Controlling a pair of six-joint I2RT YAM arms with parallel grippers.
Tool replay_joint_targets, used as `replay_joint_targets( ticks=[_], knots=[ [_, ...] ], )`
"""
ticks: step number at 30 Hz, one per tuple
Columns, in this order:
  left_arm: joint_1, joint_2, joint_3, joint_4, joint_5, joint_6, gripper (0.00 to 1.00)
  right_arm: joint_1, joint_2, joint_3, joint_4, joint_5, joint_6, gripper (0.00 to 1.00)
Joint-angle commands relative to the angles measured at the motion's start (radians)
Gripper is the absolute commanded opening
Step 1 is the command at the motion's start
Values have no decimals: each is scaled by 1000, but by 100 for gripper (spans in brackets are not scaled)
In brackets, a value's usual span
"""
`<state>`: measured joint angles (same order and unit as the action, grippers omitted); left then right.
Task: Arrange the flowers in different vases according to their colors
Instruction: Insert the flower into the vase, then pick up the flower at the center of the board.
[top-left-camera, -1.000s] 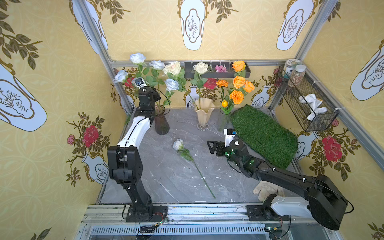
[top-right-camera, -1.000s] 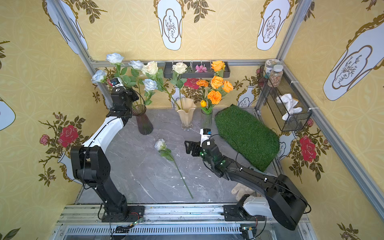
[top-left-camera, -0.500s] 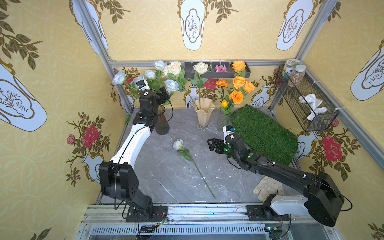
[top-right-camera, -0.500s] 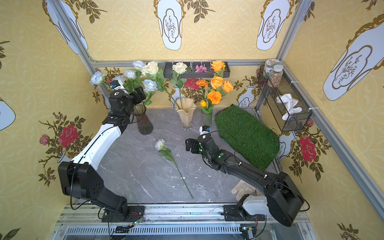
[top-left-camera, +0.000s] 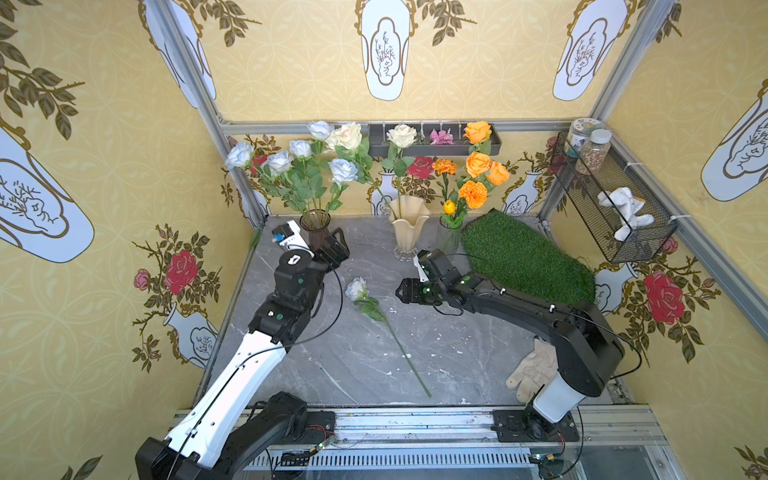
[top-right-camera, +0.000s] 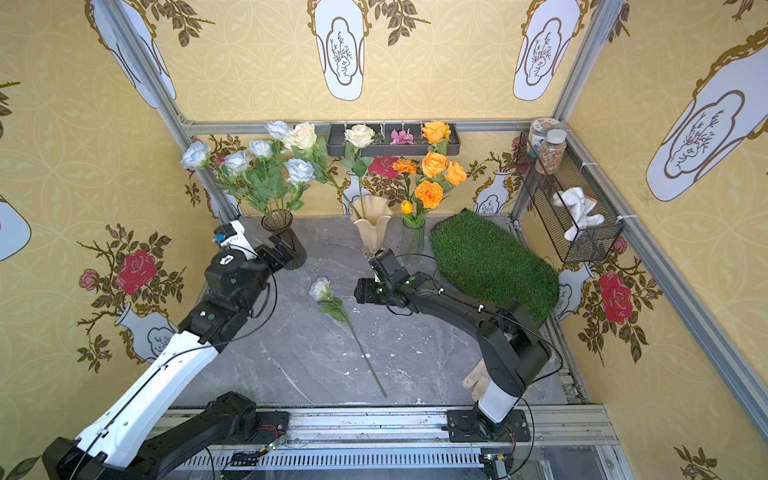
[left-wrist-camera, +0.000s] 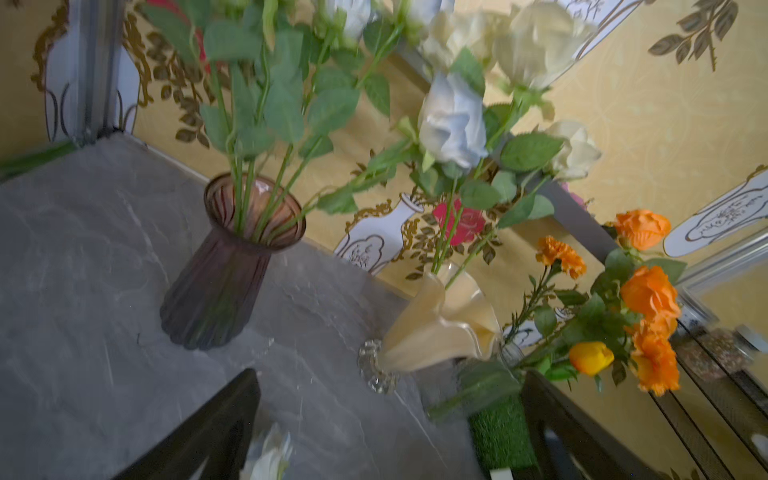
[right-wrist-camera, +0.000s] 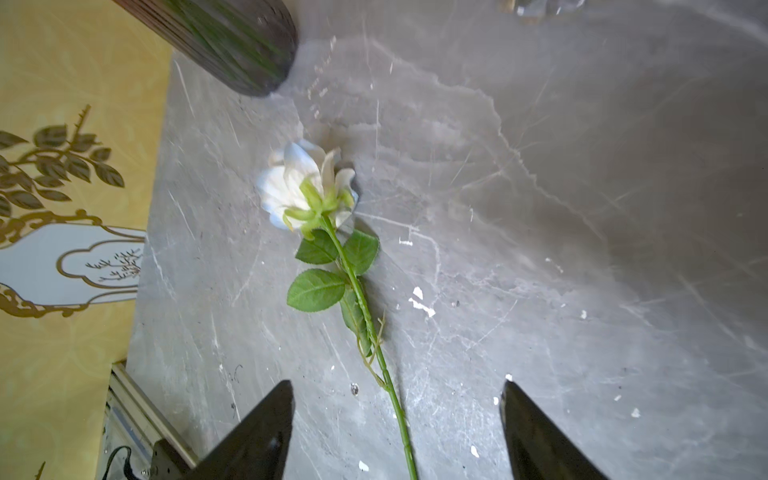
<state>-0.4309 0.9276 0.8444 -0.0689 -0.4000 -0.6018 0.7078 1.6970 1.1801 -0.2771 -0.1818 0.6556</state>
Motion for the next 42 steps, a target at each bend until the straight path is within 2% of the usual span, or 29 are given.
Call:
replay_joint_targets(
  ticks=[1,5,9,16,21,29,33,42],
  knots=[
    [-72,-81,-154,-11,-41,-195,100,41,78,101,-165,-28,-39,70],
    [-179,-143,-273,10,-97,-324,100,116,180,237,-307,52,-86,64],
    [-241,-213,-374,56,-124,-400,99,158,259,286,-360,32,-40,60],
    [-244,-348,-484,113,-111,-399,95,242,265,238,-311,117,38,58],
    [-244,-366,-499,118,-93,-392,95,243,321,292,-348,130,34,52],
    [-244,-441,-545,112,-101,-418,97,226,357,297,-339,160,47,47],
    [-244,-469,-556,105,-107,-429,98,228,391,331,-366,170,42,38],
    [-244,-451,-553,108,-108,-437,99,233,439,378,-414,184,41,37]
  ],
)
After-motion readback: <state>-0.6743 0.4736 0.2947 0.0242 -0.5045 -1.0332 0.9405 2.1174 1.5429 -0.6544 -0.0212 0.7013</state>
